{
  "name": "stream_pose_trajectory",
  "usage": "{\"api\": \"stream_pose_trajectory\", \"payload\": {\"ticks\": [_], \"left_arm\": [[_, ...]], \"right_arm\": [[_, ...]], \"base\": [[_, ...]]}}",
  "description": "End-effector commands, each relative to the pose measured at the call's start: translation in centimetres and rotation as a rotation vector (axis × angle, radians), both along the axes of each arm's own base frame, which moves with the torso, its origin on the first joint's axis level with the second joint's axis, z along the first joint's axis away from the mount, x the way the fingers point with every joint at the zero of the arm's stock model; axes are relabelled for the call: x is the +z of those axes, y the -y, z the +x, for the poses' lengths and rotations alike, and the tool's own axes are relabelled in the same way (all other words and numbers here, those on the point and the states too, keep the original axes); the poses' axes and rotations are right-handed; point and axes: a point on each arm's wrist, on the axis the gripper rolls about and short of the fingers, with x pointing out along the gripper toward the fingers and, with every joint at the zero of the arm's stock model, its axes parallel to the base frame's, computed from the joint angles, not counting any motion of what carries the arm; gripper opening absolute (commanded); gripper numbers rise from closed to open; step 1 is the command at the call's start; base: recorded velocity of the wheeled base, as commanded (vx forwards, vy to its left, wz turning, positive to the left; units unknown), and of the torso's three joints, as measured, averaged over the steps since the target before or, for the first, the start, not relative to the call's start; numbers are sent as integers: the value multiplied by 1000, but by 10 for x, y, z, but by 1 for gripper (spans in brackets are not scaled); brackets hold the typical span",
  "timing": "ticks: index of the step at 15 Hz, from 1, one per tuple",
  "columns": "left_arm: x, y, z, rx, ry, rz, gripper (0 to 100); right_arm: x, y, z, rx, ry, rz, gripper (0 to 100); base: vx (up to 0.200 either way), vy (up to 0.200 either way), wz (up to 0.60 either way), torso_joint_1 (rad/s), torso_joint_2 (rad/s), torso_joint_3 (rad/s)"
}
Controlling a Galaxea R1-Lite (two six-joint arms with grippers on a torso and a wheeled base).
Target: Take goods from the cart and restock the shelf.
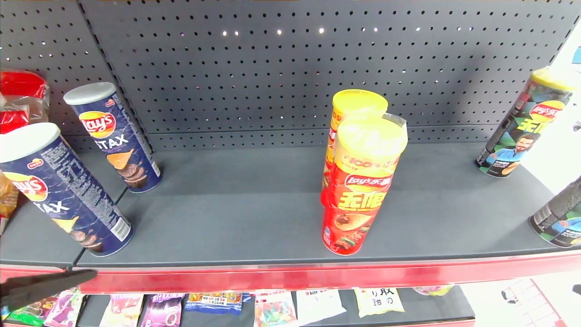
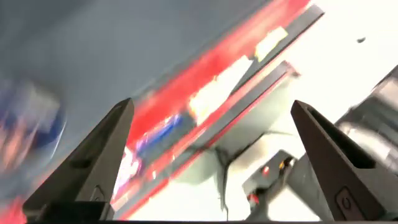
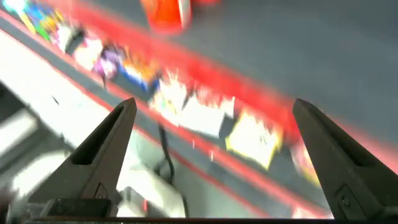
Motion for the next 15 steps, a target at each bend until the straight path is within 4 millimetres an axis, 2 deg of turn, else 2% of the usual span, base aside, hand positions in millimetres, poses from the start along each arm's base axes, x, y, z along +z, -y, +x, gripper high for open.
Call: {"api": "stream_pose_trajectory", "payload": {"ticks": [1,5,8,9,10,12,14,15], "left_arm": [[-9,-43,-47,131,83,-63,100],[-23,-53,-68,378,77,-59,100],[-33,-52,-74,519,69,-49,100],[-41,-48,-75,672,56,-35,100],[-44,-47,-76,717,56,-34,100],[-62,-42,-81,916,43,-46,100],[-78,-39,-88,982,56,-116,100],[-89,-38,-94,915,111,-148,100]], "right_arm": [[-13,30,-54,-84,124,41,100],[-20,29,-63,-241,133,64,100],[-24,23,-63,-347,106,87,100],[-28,19,-62,-428,91,83,100],[-30,18,-61,-452,85,81,100],[-44,11,-60,-603,64,69,100],[-53,5,-59,-716,45,72,100],[-55,4,-58,-731,37,81,100]], "base": [[0,0,0,0,0,0],[0,0,0,0,0,0],[0,0,0,0,0,0],[0,0,0,0,0,0],[0,0,0,0,0,0],[0,0,0,0,0,0],[0,0,0,0,0,0],[0,0,0,0,0,0]]}}
